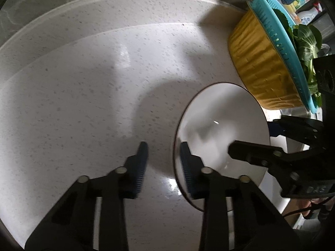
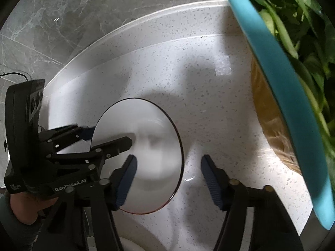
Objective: Organize plates and bowls
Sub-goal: 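Close both grippers on the red-flowered bowl rim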
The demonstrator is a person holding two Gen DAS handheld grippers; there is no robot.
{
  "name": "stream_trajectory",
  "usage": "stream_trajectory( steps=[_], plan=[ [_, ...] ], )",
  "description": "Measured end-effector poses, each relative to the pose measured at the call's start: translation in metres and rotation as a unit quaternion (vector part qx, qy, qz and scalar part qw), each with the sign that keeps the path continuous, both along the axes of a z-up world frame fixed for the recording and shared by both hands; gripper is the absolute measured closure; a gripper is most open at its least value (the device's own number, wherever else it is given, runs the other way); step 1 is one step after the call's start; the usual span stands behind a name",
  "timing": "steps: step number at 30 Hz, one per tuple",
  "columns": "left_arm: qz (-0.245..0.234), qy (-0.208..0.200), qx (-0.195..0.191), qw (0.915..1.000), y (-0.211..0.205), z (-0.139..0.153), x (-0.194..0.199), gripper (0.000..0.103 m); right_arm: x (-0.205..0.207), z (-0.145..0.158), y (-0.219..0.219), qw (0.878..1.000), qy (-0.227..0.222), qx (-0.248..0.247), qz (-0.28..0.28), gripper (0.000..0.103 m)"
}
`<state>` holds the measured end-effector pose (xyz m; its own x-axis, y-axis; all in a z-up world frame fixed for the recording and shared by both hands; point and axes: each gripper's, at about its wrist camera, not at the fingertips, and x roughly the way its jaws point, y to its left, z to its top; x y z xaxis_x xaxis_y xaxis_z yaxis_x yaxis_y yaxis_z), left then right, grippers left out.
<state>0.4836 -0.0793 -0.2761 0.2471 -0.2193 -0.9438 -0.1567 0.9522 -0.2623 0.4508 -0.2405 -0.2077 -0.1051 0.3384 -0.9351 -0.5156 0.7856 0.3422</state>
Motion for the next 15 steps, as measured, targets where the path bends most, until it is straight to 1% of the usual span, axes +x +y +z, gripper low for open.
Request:
stream_trajectory(
  steps=[2, 3, 4, 5, 7, 15],
  plan=[
    [-0.005, 0.002, -0.011, 0.9999, -0.0018, -0.0018, 0.0004, 0.084, -0.0006, -0.0036, 0.0026, 1.0, 0.004, -0.001, 0.004, 0.06],
    [-0.006, 0.004, -0.015, 0.9999, -0.0026, -0.0029, 0.0012, 0.084, -0.0011, -0.0047, 0.0032, 1.0, 0.003, -0.005, 0.004, 0.062],
    [-0.007, 0.006, -0.019, 0.9998, -0.0033, -0.0037, 0.0016, 0.086, -0.0008, -0.0054, 0.0022, 1.0, 0.001, -0.006, 0.003, 0.066],
    [-0.007, 0.006, -0.019, 0.9998, -0.0034, -0.0038, 0.0015, 0.087, 0.0002, -0.0059, 0.0013, 1.0, 0.001, -0.008, 0.002, 0.076],
    [-0.005, 0.006, -0.025, 0.9997, -0.0002, -0.0023, 0.001, 0.087, 0.0026, -0.0072, -0.0025, 1.0, 0.006, -0.01, -0.003, 0.086],
    [0.005, 0.013, -0.033, 0.9994, 0.0021, 0.0008, -0.0021, 0.088, 0.0043, -0.008, -0.0029, 1.0, 0.007, -0.013, -0.004, 0.088]
  ],
)
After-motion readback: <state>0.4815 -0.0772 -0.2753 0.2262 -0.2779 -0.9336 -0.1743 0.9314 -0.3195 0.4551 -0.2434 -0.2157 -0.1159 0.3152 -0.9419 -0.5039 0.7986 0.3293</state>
